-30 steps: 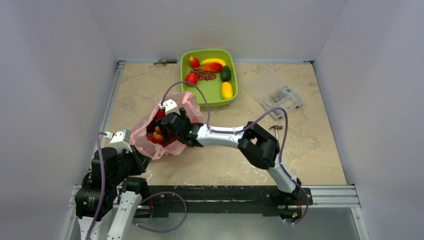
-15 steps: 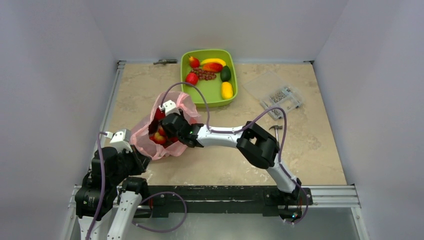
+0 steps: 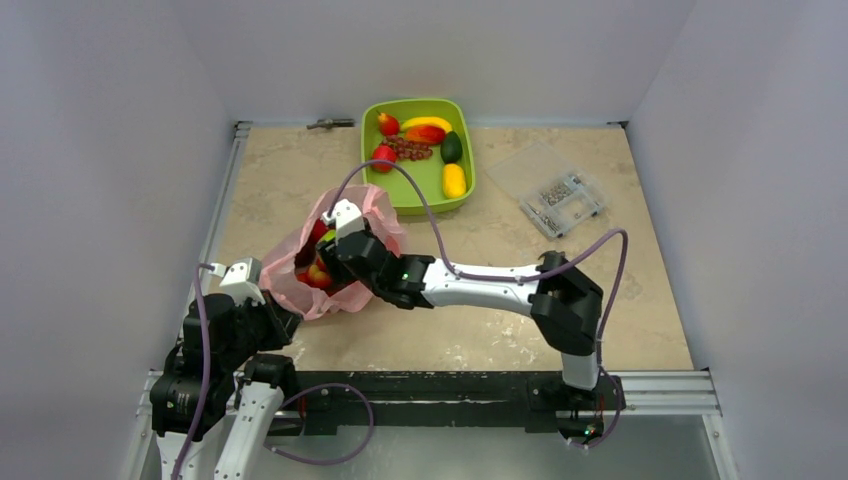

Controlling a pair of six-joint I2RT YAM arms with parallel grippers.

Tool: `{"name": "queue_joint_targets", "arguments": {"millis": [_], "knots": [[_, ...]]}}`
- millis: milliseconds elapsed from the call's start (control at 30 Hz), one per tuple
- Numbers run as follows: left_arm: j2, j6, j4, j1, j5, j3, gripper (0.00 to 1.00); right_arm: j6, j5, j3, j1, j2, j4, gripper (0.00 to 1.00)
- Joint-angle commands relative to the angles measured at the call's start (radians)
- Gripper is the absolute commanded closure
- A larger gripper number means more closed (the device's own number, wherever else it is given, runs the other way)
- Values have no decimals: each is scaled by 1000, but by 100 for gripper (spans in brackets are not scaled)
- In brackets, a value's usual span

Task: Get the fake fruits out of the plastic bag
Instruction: Take out the fake fruit from the plastic bag.

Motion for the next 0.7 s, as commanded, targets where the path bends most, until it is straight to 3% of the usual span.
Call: {"name": "queue_joint_targets", "arguments": {"millis": [0,333,667], "knots": [[12,24,33,5,13,-2,100,31,-43,-59,35,-124,34,96],[9,24,32,5,13,-2,100,31,-110,-20,35,-310,10,99],[15,24,33,5,14,-2,100,-83,-83,228,-26,-310,-6,100]]}}
